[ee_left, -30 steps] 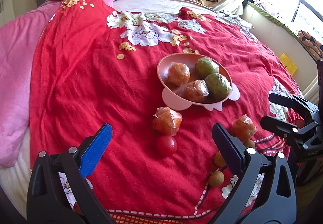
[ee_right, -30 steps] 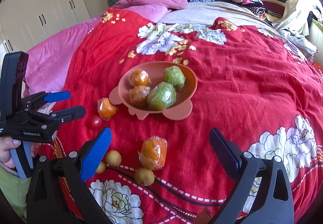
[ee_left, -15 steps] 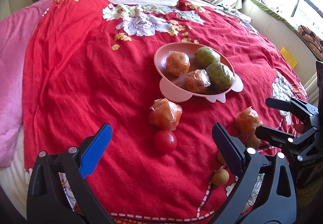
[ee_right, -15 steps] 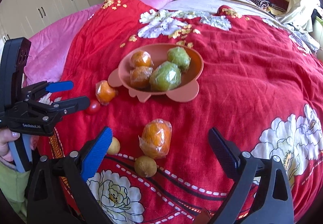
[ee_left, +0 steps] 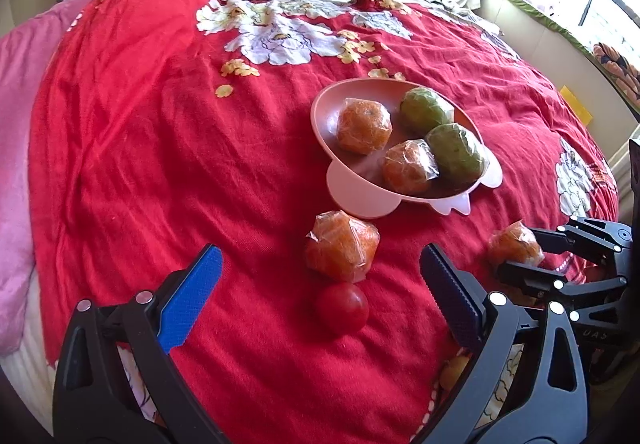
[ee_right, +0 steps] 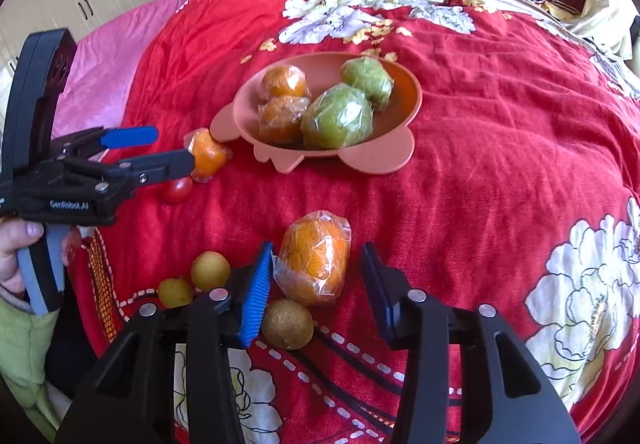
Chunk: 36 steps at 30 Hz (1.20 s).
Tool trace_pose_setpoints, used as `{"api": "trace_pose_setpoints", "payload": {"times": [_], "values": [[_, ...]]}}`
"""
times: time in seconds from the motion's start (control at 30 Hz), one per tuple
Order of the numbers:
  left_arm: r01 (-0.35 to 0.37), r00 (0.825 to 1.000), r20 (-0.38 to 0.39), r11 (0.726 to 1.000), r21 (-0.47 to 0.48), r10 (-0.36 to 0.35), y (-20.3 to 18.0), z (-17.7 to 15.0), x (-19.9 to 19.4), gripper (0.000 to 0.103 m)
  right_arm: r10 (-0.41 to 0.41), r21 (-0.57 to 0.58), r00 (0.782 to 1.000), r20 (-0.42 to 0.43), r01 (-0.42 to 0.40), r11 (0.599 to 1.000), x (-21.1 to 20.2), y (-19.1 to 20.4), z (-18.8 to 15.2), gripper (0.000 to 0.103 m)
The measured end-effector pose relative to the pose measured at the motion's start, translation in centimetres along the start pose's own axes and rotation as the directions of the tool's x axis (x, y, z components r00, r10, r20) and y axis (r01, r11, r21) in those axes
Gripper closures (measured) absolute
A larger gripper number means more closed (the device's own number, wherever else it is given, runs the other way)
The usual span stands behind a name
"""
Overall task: Organize fruits
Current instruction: 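Grasp a wrapped mandarin with the left tool while the right tool grasps another wrapped mandarin, then carry the mandarin with the left tool while the right tool carries its mandarin to the bowl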
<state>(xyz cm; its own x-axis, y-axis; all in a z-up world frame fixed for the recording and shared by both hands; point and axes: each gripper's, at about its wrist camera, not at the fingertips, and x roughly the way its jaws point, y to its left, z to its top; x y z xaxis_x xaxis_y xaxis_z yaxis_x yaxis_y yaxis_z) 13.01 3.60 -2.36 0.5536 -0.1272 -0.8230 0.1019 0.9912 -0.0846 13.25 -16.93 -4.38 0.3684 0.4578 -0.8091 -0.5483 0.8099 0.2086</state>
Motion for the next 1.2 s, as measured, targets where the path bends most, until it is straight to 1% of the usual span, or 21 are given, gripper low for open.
{"api": "trace_pose_setpoints", "payload": {"times": [0.1,0.17,0.2,0.27,0.3,0.4,0.47,0.57,0.6,0.63,0.67,0.77,1.0,1.2], "values": [[0.012,1.0,-0.014,1.0,-0.001,-0.012,0.1,0.2,0.8,0.018,0.0,-0.006,1.0,0.003,0.0,1.0,0.4,-0.1,0.0,0.068],[0.02,0.999,-0.027,1.0,-0.003,-0.02,0.3,0.2,1.3,0.023,0.005,-0.009,1.0,0.006,-0.005,1.0,0.5,-0.1,0.0,0.069],[0.025,0.999,-0.03,1.0,-0.003,-0.025,0.3,0.3,1.5,0.027,0.008,-0.01,1.0,0.009,-0.008,1.0,0.5,-0.1,0.0,0.069],[0.032,0.999,-0.038,0.999,-0.002,-0.032,0.3,0.4,1.9,0.032,0.011,-0.014,1.0,0.012,-0.011,1.0,0.5,-0.1,0.0,0.069],[0.035,0.999,-0.041,0.999,0.0,-0.035,0.3,0.4,2.1,0.037,0.013,-0.013,1.0,0.013,-0.013,1.0,0.5,-0.2,0.0,0.069],[0.042,0.998,-0.052,0.999,0.016,-0.041,0.0,0.5,2.5,0.046,0.02,-0.014,1.0,0.021,-0.02,1.0,0.3,-0.2,0.1,0.07],[0.042,0.998,-0.056,0.999,0.033,-0.04,-0.3,0.6,2.7,0.047,0.023,-0.012,0.999,0.024,-0.022,1.0,0.2,-0.3,0.0,0.07],[0.029,0.998,-0.062,0.998,0.061,-0.025,-0.8,0.7,3.1,0.053,0.026,-0.011,0.999,0.031,-0.026,1.0,0.1,-0.3,0.1,0.07],[0.028,0.998,-0.061,0.997,0.068,-0.024,-0.9,0.7,3.2,0.06,0.027,-0.011,0.999,0.036,-0.027,1.0,-0.1,-0.3,0.1,0.07],[0.029,0.998,-0.062,0.997,0.073,-0.025,-0.9,0.7,3.2,0.064,0.028,-0.012,0.999,0.04,-0.028,1.0,-0.2,-0.3,0.1,0.07],[0.031,0.998,-0.063,0.997,0.076,-0.027,-0.9,0.8,3.3,0.064,0.028,-0.011,0.999,0.044,-0.028,1.0,-0.3,-0.3,0.2,0.07],[0.036,0.998,-0.063,0.996,0.083,-0.031,-1.0,1.0,3.2,0.071,0.025,-0.007,0.998,0.06,-0.025,1.0,-0.7,-0.4,0.3,0.07],[0.059,0.997,-0.049,0.997,0.054,-0.057,-0.8,0.9,2.2,0.072,0.033,-0.006,0.996,0.083,-0.032,0.999,-1.5,-0.4,0.6,0.071],[0.076,0.997,0.005,0.996,0.043,-0.077,-1.0,1.1,-0.2,0.072,0.037,0.0,0.994,0.104,-0.037,0.999,-2.1,-0.5,0.8,0.071]]}}
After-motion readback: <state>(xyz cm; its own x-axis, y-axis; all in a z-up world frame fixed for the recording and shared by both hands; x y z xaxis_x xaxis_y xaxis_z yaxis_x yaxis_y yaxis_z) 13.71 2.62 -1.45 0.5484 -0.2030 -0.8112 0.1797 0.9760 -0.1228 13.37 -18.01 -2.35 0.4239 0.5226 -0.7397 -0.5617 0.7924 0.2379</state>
